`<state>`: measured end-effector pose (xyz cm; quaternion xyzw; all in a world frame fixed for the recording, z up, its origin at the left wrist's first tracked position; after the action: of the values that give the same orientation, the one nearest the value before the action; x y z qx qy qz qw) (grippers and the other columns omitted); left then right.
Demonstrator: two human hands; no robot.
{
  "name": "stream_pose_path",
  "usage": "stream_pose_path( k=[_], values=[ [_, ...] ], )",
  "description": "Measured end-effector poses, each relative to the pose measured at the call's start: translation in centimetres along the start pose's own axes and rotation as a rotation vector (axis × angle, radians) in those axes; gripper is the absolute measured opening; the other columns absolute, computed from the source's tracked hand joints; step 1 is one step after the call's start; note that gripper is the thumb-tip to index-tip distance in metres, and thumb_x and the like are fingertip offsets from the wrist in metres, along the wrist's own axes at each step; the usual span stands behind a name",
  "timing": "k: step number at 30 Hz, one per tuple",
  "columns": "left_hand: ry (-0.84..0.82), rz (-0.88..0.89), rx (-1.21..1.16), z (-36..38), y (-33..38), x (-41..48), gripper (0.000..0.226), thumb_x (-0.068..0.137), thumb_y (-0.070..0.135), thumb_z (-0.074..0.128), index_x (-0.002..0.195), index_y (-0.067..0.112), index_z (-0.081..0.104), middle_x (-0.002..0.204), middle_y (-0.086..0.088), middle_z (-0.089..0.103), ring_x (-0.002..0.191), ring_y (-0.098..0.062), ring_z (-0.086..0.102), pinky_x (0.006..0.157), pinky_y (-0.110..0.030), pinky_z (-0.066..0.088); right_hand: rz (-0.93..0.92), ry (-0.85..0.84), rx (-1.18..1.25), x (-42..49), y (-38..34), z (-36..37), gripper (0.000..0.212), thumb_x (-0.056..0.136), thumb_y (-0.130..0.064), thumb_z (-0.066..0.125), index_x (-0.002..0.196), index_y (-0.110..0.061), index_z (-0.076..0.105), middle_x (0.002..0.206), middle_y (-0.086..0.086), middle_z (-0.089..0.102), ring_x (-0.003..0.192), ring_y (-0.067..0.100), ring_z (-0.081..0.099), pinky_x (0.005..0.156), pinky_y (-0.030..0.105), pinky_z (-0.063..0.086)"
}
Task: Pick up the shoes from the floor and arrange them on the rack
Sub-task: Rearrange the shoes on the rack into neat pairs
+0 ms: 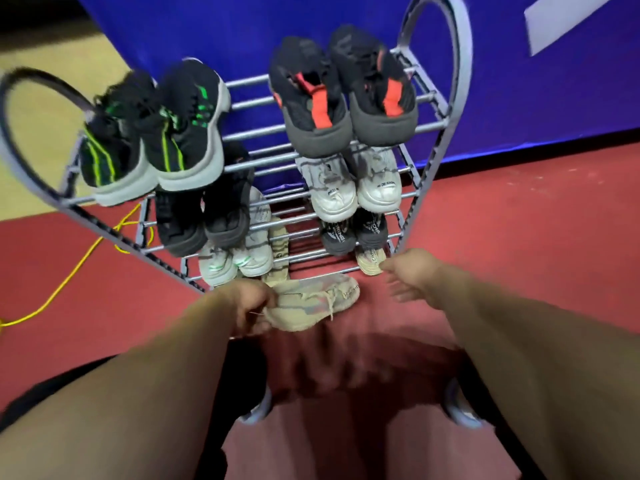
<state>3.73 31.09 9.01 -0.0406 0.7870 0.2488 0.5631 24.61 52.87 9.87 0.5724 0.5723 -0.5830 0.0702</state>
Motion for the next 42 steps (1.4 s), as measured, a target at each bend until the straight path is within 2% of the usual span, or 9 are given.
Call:
stream_pose_path(
  k=[8, 12, 15, 22, 27, 32, 36, 40, 42],
  values=[
    [-0.099, 0.244, -0.144, -1.7, 4.1, -10.2, 0.018, 0.09, 0.013, 0.045, 0.092, 0.009, 0.063, 0.059, -0.004, 0.068, 0.043, -0.019, 0.064, 0.059, -0.032, 0.057, -0.139, 0.154, 0.105, -7.1, -1.5, -6.9, 0.028, 0.098, -0.041, 0.06, 0.099, -0.013, 0.063, 0.087, 0.007, 0.056, 0.066, 0.02, 0.049, 0.065, 0.031, 0.046],
    [-0.21, 0.316, -0.327, -0.4, 4.6, -12.2, 0.041, 0.087, 0.021, 0.05, 0.122, 0.003, 0.062, 0.109, -0.016, 0.073, 0.089, -0.035, 0.073, 0.082, -0.053, 0.059, -0.103, 0.111, 0.248, -10.3, -0.4, -7.3, 0.047, 0.093, -0.064, 0.058, 0.103, -0.019, 0.066, 0.107, 0.005, 0.069, 0.095, 0.024, 0.065, 0.084, 0.039, 0.054],
    [-0.25, 0.358, -0.423, 1.6, 4.7, -12.9, 0.041, 0.089, 0.022, 0.053, 0.124, 0.003, 0.062, 0.114, -0.016, 0.072, 0.093, -0.034, 0.072, 0.081, -0.052, 0.06, -0.106, 0.013, 0.313, -11.7, -0.1, -6.1, 0.059, 0.089, -0.071, 0.056, 0.114, -0.018, 0.067, 0.112, 0.006, 0.069, 0.102, 0.025, 0.067, 0.097, 0.046, 0.053],
    [-0.297, 0.406, -0.554, 4.4, 5.6, -12.8, 0.049, 0.088, 0.027, 0.058, 0.131, 0.002, 0.061, 0.119, -0.014, 0.071, 0.104, -0.034, 0.071, 0.08, -0.047, 0.059, -0.122, -0.159, 0.447, -12.9, 0.2, -5.0, 0.067, 0.088, -0.071, 0.06, 0.123, -0.014, 0.063, 0.104, 0.007, 0.079, 0.083, 0.024, 0.077, 0.065, 0.033, 0.059],
    [-0.263, 0.441, -0.611, 4.9, 6.2, -12.5, 0.044, 0.093, 0.034, 0.063, 0.128, 0.007, 0.064, 0.115, -0.014, 0.074, 0.103, -0.031, 0.072, 0.081, -0.047, 0.06, -0.15, -0.203, 0.413, -12.8, 0.2, -4.8, 0.048, 0.092, -0.066, 0.057, 0.095, -0.021, 0.071, 0.093, 0.0, 0.079, 0.077, 0.017, 0.075, 0.075, 0.033, 0.057],
    [-0.272, 0.419, -0.739, 5.8, 6.4, -11.9, 0.036, 0.1, 0.021, 0.058, 0.13, 0.002, 0.061, 0.103, -0.016, 0.076, 0.094, -0.029, 0.075, 0.079, -0.045, 0.061, -0.108, -0.297, 0.329, -12.2, 0.6, -3.0, 0.038, 0.095, -0.047, 0.065, 0.117, -0.018, 0.074, 0.109, 0.003, 0.079, 0.091, 0.019, 0.076, 0.08, 0.034, 0.059],
    [-0.264, 0.406, -0.777, 6.6, 6.4, -10.9, 0.059, 0.101, 0.004, 0.045, 0.156, 0.006, 0.025, 0.09, -0.012, 0.075, 0.097, -0.03, 0.071, 0.095, -0.05, 0.055, -0.044, -0.404, 0.178, -11.6, 1.4, -0.7, 0.038, 0.092, -0.036, 0.071, 0.124, -0.016, 0.068, 0.107, 0.003, 0.078, 0.089, 0.018, 0.074, 0.074, 0.032, 0.06],
    [-0.251, 0.175, -0.462, 8.3, 3.9, -9.0, 0.032, 0.098, 0.008, 0.047, 0.126, -0.003, 0.06, 0.095, -0.019, 0.071, 0.083, -0.032, 0.072, 0.069, -0.046, 0.063, 0.102, -0.465, 0.035, -10.9, 2.6, 1.3, 0.035, 0.092, -0.044, 0.068, 0.105, -0.011, 0.069, 0.073, 0.008, 0.068, 0.053, 0.014, 0.062, 0.049, 0.023, 0.054],
    [-0.273, 0.065, -0.314, 8.9, 2.5, -7.7, 0.022, 0.096, 0.012, 0.053, 0.11, -0.001, 0.064, 0.097, -0.019, 0.07, 0.087, -0.032, 0.071, 0.077, -0.047, 0.061, 0.166, -0.452, -0.056, -10.2, 3.3, 1.9, 0.038, 0.091, -0.049, 0.066, 0.087, -0.011, 0.067, 0.056, 0.007, 0.058, 0.041, 0.014, 0.052, 0.043, 0.02, 0.045]
  ],
)
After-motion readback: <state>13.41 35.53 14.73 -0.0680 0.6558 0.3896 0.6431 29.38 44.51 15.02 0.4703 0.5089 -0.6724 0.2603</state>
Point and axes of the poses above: each hand's wrist, its own x-axis towards the middle knuckle, its own z-axis out of the palm, y = z × x, the point moved 6 cm from there along x, towards the middle knuckle
